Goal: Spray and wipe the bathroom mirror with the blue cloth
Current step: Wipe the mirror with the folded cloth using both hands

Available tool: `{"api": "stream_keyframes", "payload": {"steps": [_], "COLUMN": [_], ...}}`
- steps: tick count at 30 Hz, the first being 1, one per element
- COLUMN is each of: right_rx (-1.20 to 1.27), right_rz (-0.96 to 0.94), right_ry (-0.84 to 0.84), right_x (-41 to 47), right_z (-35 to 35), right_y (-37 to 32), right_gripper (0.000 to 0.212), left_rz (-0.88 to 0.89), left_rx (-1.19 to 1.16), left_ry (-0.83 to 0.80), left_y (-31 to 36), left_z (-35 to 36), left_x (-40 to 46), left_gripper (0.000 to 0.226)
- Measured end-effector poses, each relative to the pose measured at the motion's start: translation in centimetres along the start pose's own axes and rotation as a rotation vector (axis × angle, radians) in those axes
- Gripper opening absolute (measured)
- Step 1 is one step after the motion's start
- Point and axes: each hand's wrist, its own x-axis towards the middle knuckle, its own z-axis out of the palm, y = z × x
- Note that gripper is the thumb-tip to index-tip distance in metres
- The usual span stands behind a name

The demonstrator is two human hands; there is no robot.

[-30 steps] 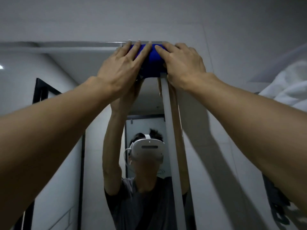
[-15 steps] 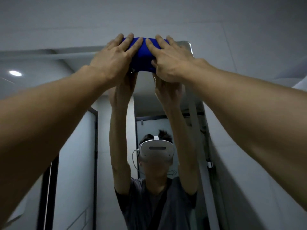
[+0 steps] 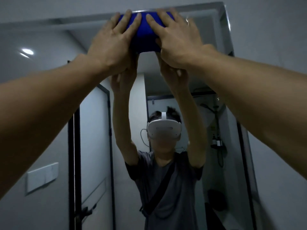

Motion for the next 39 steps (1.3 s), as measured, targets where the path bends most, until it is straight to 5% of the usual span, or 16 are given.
{"api": "stream_keyframes", "payload": {"steps": [17,22,31,39], "right_rx": [-0.033,0.0,0.184,0.249], "right_rz": [-0.049,-0.085,-0.08,-0.03], "right_ry": [-0.113,-0.076,-0.296,-0.657], "right_x": [-21.9,-30.0,-44.0,-53.5], "right_z": [1.2,1.8,1.6,1.7], "right_y": [-4.8,-6.8,-10.9,-13.2], "right_gripper": [0.071,0.058,0.045,0.062], "left_rz": [0.139,0.151,0.001,0.085], "left_rx": [-0.027,-0.263,-0.521,-0.495], "left_ry": [0.08,0.075,-0.275,-0.56], "left_y": [6.0,8.3,14.1,18.5], "left_z": [4.3,4.7,3.1,3.8], "left_x": [-20.3,-27.7,-41.8,-50.2], "left_gripper": [0.06,0.061,0.046,0.068]}}
